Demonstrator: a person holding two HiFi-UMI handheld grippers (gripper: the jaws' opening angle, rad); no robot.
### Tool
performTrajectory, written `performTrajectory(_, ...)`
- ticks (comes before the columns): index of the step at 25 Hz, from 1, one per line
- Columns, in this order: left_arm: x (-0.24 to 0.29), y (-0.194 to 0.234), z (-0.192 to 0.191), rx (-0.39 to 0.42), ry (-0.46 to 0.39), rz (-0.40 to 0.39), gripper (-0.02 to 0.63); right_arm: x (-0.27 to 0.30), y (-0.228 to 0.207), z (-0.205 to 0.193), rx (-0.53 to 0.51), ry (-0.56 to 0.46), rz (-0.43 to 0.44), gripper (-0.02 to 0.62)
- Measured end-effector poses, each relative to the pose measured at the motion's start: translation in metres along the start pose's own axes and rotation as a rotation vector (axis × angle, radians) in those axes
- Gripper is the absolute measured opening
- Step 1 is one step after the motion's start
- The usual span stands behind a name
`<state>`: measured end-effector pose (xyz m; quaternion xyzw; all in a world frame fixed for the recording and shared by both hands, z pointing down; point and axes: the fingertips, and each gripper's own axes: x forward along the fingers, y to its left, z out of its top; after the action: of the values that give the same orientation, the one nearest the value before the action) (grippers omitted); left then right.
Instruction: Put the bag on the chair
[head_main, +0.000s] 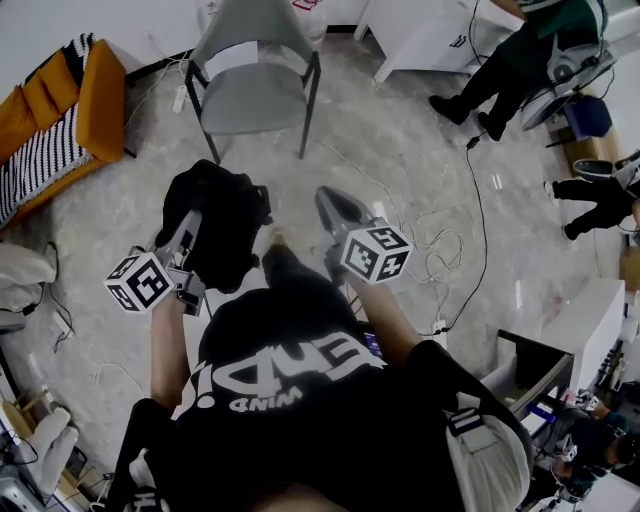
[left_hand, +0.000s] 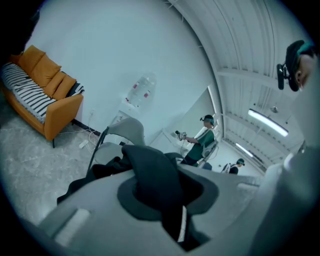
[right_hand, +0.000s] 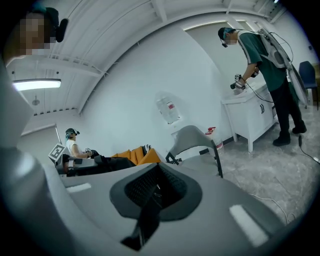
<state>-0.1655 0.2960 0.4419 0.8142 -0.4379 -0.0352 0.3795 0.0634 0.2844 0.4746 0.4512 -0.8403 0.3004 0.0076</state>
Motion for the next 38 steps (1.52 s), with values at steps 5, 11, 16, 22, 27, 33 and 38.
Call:
performTrajectory(5, 0.033, -0.005, 0.026, 0.012, -0.019, -0.001, 0.066, 0.021, -0.02, 0.031, -0.004, -0.006, 0.021, 0.0)
performTrajectory(11, 0.103, 0.003, 0.071, 0.011, -0.057, -0.002, 0.067, 0.064, -0.07, 0.077, -0.009, -0.007, 0.026, 0.0)
performTrajectory(16, 0.136, 0.002, 0.107, 0.022, -0.092, -0.018, 0.066, 0.083, -0.089, 0.104, -0.012, -0.026, 0.036, 0.0)
performTrajectory(22, 0.187, 0.005, 0.152, 0.043, -0.098, -0.052, 0.066, 0.107, -0.111, 0.127, -0.003, -0.043, 0.027, 0.0)
performTrajectory(27, 0.226, 0.02, 0.185, 0.047, -0.082, -0.077, 0.067, 0.136, -0.137, 0.145, 0.021, -0.071, -0.013, 0.0)
performTrajectory(33, 0.272, 0.05, 0.213, 0.031, -0.036, -0.09, 0.067, 0.185, -0.157, 0.169, 0.032, -0.068, -0.044, 0.0)
performTrajectory(38, 0.314, 0.077, 0.238, 0.016, 0.02, -0.098, 0.066, 0.234, -0.17, 0.196, 0.041, -0.062, -0.062, 0.0)
